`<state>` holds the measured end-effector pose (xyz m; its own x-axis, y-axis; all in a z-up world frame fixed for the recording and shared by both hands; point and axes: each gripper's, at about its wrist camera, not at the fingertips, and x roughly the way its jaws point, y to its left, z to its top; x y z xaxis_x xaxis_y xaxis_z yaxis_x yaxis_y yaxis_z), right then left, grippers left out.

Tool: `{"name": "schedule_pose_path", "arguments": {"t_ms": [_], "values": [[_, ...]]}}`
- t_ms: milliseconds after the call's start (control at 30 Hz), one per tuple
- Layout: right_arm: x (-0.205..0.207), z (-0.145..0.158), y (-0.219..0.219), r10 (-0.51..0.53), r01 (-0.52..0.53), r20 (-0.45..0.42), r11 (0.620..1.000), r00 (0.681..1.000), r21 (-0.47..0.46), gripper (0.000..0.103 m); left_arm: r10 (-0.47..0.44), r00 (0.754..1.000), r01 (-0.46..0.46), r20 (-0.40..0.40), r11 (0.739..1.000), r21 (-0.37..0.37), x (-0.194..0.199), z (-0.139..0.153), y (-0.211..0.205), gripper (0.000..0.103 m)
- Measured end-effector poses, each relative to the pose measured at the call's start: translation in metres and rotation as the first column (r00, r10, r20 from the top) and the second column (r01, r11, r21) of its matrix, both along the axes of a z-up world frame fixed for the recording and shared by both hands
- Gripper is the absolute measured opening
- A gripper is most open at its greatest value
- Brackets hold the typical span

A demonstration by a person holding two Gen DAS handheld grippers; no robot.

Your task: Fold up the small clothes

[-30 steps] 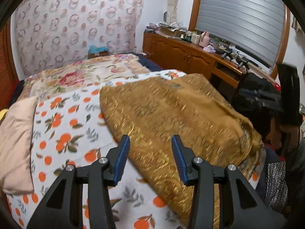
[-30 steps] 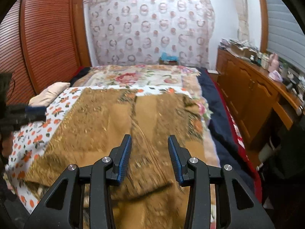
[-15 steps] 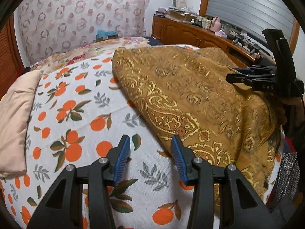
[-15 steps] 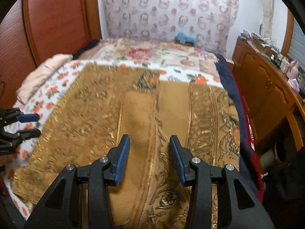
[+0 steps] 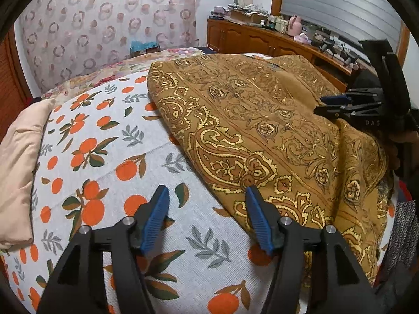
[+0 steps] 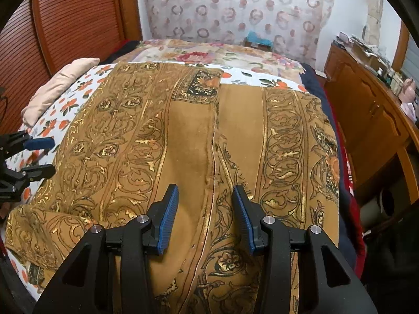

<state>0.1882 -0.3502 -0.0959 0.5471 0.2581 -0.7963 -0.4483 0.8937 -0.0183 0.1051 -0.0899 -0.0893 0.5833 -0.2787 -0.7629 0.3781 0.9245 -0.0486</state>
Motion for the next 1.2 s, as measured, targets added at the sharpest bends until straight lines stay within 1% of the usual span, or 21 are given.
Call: {"name": "schedule_pose_path", "arguments": {"t_ms": [167, 200, 267, 300, 333, 467, 500, 567, 633, 700, 733, 833, 900, 967, 1067, 1100, 1200], "values": [[0.000, -0.001, 0.000, 0.000, 0.000, 0.004, 1.000, 1.000, -0.003, 0.043, 0.007, 1.000, -0.007, 0.000, 1.000, 0.004, 0.000, 0.000, -0.001, 0.064], [0.001, 0.000, 0.000, -0.004, 0.004, 0.012, 1.000, 1.000, -0.012, 0.043, 0.008, 1.000, -0.008, 0.001, 1.000, 0.006, 0.000, 0.000, -0.001, 0.064], [0.002, 0.001, 0.000, -0.015, 0.016, 0.032, 0.999, 0.999, -0.036, 0.043, 0.020, 1.000, -0.020, 0.000, 1.000, 0.012, 0.001, 0.000, -0.001, 0.069], [0.004, 0.002, -0.001, -0.021, 0.023, 0.039, 0.999, 0.999, -0.040, 0.044, 0.021, 1.000, -0.021, -0.002, 1.000, 0.007, 0.002, -0.001, 0.000, 0.069], [0.005, 0.002, -0.003, -0.028, 0.030, 0.042, 0.999, 0.999, -0.036, 0.046, 0.021, 1.000, -0.021, -0.003, 1.000, 0.005, 0.002, -0.001, 0.001, 0.069], [0.013, -0.002, -0.012, -0.039, 0.039, -0.003, 0.999, 0.999, 0.017, 0.047, 0.022, 1.000, -0.022, -0.001, 1.000, 0.010, 0.003, -0.001, 0.003, 0.069], [0.012, -0.003, -0.011, -0.035, 0.035, -0.003, 0.999, 0.999, 0.021, 0.047, 0.022, 1.000, -0.022, -0.001, 1.000, 0.009, 0.003, -0.001, 0.004, 0.069], [0.007, -0.003, -0.009, -0.015, 0.015, 0.004, 0.999, 1.000, 0.029, 0.038, 0.021, 1.000, -0.021, 0.000, 1.000, 0.014, 0.002, -0.001, 0.003, 0.069], [0.002, -0.001, -0.006, 0.013, -0.013, 0.013, 0.999, 1.000, 0.032, 0.015, 0.021, 1.000, -0.021, -0.001, 1.000, 0.008, 0.002, 0.000, 0.003, 0.069], [-0.003, 0.004, -0.003, 0.024, -0.025, 0.045, 0.999, 0.999, 0.021, 0.007, 0.024, 1.000, -0.024, 0.011, 1.000, -0.013, 0.001, 0.002, 0.008, 0.069], [-0.006, 0.007, -0.003, 0.024, -0.025, 0.062, 0.999, 0.998, 0.025, 0.004, 0.033, 0.999, -0.032, 0.018, 0.999, -0.027, -0.001, 0.004, 0.010, 0.069], [-0.016, 0.026, -0.007, 0.008, -0.015, 0.131, 0.998, 0.991, 0.057, 0.002, 0.054, 0.998, -0.051, 0.037, 0.995, -0.082, -0.005, 0.015, 0.018, 0.069], [-0.023, 0.040, -0.012, -0.009, -0.006, 0.175, 0.996, 0.985, 0.085, 0.002, 0.055, 0.997, -0.049, 0.056, 0.993, -0.103, -0.010, 0.023, 0.018, 0.069], [-0.031, 0.053, -0.016, -0.029, 0.009, 0.221, 0.996, 0.975, 0.090, 0.002, 0.051, 0.996, -0.042, 0.076, 0.992, -0.118, -0.015, 0.032, 0.016, 0.069], [-0.041, 0.073, -0.027, -0.064, 0.045, 0.274, 0.996, 0.960, 0.075, 0.002, 0.036, 0.995, -0.024, 0.093, 0.991, -0.130, -0.021, 0.039, 0.010, 0.069], [-0.041, 0.077, -0.031, -0.073, 0.056, 0.277, 0.996, 0.958, 0.070, 0.002, 0.028, 0.995, -0.015, 0.099, 0.991, -0.132, -0.023, 0.041, 0.008, 0.069], [-0.041, 0.085, -0.053, -0.149, 0.150, 0.311, 0.989, 0.939, 0.020, 0.002, 0.008, 0.994, 0.007, 0.113, 0.991, -0.130, -0.028, 0.044, -0.001, 0.069]]}}
